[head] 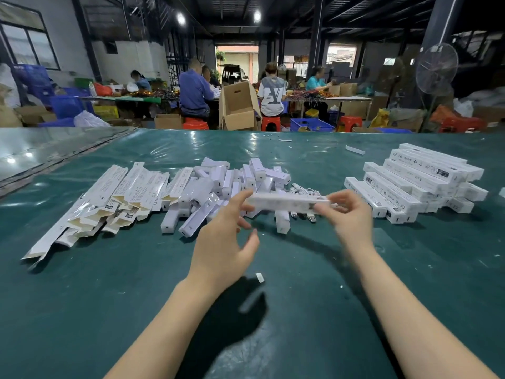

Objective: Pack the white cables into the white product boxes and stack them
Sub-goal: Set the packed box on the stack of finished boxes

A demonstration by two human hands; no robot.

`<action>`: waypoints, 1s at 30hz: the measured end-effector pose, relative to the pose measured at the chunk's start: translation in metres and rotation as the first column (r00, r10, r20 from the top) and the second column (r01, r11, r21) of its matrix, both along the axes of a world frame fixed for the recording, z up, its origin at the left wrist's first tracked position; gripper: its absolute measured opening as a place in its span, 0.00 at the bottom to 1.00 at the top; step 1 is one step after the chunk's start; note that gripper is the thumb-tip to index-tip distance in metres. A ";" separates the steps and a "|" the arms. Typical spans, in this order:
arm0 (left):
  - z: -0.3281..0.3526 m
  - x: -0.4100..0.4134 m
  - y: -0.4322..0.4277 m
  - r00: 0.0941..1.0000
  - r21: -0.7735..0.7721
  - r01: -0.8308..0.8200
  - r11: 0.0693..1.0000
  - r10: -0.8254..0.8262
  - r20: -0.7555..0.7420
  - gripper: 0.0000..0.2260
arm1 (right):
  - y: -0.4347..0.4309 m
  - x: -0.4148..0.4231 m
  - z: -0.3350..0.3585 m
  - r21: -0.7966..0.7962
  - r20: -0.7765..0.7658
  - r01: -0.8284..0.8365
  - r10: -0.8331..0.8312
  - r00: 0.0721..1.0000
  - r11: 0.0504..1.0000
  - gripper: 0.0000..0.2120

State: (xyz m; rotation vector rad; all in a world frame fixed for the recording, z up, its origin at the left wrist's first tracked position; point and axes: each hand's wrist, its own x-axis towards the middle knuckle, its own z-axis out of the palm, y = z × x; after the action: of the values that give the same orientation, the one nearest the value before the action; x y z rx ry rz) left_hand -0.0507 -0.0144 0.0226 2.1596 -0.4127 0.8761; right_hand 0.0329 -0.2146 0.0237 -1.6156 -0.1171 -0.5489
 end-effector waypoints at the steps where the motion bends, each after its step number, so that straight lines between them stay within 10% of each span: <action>1: -0.002 0.001 0.000 0.999 0.006 -0.004 1.000 0.004 -0.033 0.26 | -0.009 0.005 -0.002 0.032 -0.005 0.146 -0.146 0.989 0.989 0.16; 7: -0.023 0.013 0.002 0.972 0.018 -0.030 0.999 0.033 -0.233 0.25 | -0.042 0.029 -0.003 0.288 -0.112 0.489 -0.479 0.871 0.823 0.17; 13: -0.031 0.022 0.004 0.948 -0.042 -0.104 0.994 0.087 -0.306 0.23 | -0.065 0.047 0.006 0.046 -0.269 0.642 -0.610 0.746 0.765 0.13; 23: -0.033 0.021 0.004 0.933 -0.027 -0.088 0.996 0.074 -0.353 0.17 | 0.003 0.010 -0.020 0.056 -0.223 0.457 -0.435 0.872 0.888 0.16; 30: -0.033 0.024 0.017 0.939 0.079 -0.183 0.980 0.198 -0.280 0.11 | 0.021 0.002 -0.033 -0.536 -0.243 0.032 -0.190 0.951 0.844 0.09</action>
State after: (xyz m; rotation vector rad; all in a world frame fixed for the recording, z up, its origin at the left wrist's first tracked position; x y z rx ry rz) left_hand -0.0268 0.0025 -0.0106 2.3595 -0.0820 0.6437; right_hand 0.0349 -0.1939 -0.0089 -2.2401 0.0534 -0.3782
